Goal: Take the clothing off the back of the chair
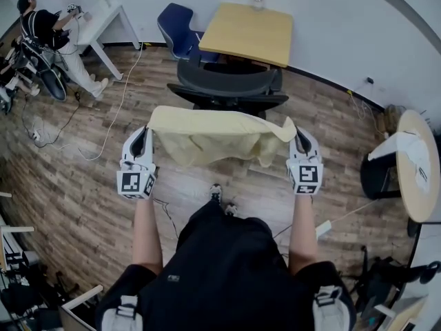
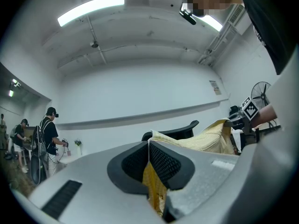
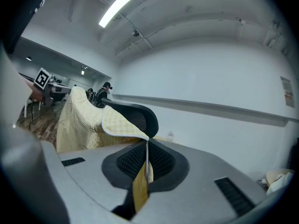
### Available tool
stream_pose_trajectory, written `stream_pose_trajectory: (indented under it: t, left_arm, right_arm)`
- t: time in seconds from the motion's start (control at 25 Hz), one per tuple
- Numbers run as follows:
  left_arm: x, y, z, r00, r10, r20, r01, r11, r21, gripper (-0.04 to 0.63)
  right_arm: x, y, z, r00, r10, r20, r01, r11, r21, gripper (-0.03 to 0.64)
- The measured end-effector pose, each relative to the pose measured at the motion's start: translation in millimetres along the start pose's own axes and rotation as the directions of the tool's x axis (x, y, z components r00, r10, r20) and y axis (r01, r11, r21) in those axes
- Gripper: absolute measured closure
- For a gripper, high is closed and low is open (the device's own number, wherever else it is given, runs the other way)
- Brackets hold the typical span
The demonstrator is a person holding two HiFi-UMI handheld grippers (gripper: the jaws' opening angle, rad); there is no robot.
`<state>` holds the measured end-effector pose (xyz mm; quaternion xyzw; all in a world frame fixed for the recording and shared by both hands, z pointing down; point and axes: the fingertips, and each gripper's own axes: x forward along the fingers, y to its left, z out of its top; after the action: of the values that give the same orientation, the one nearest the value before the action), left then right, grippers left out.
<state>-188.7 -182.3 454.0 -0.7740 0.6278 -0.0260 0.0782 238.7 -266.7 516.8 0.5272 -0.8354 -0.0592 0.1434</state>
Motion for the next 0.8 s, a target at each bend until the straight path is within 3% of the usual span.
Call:
stream_pose_trajectory:
  t: [0.8]
  left_arm:
    - [-31.0,-4.5,-1.1,1.000,0.024,-0.001,-0.024,1.000,-0.003,0.584]
  right_arm:
    - [-15.9,18.2,-10.6,0.999,0.018,-0.040,-0.020,0.999,-0.036,0.614]
